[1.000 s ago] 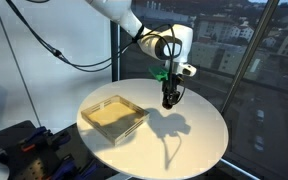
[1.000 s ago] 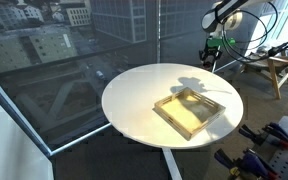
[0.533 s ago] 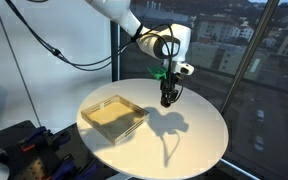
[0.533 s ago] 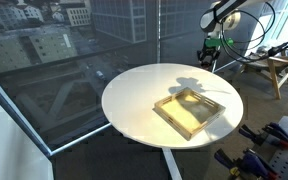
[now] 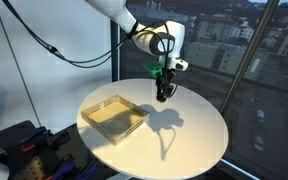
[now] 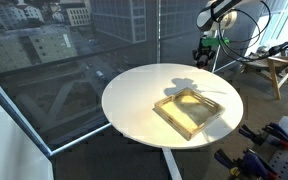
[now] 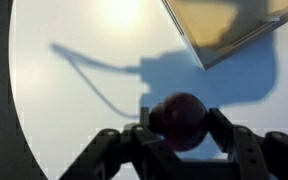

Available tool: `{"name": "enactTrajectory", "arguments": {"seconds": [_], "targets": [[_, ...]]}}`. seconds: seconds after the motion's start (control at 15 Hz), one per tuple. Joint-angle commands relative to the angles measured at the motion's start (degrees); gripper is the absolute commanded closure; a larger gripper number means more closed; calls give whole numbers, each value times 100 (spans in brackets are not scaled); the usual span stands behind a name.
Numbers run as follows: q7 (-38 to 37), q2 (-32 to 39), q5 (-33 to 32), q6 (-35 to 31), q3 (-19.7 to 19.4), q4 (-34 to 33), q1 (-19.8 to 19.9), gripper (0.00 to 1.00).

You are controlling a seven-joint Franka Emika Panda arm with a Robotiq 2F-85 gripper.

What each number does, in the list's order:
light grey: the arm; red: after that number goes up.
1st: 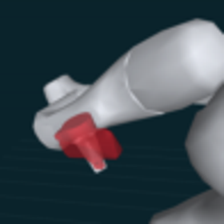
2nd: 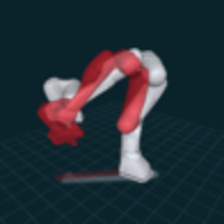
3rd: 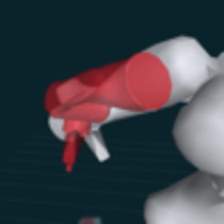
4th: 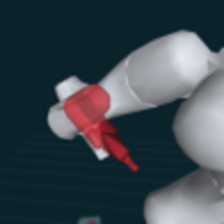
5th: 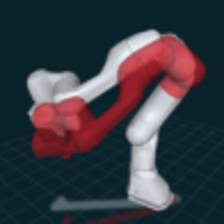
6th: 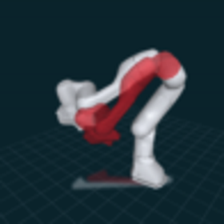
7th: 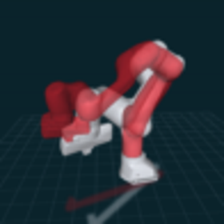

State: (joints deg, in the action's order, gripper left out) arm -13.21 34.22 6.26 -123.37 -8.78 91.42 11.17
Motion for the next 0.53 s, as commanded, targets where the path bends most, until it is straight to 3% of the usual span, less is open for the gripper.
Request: {"name": "enactTrajectory", "arguments": {"seconds": [0.0,0.47], "targets": [[145,-297,4,113,43,226,-49,64],[245,-694,-161,-38,11,756,-241,64]]}}
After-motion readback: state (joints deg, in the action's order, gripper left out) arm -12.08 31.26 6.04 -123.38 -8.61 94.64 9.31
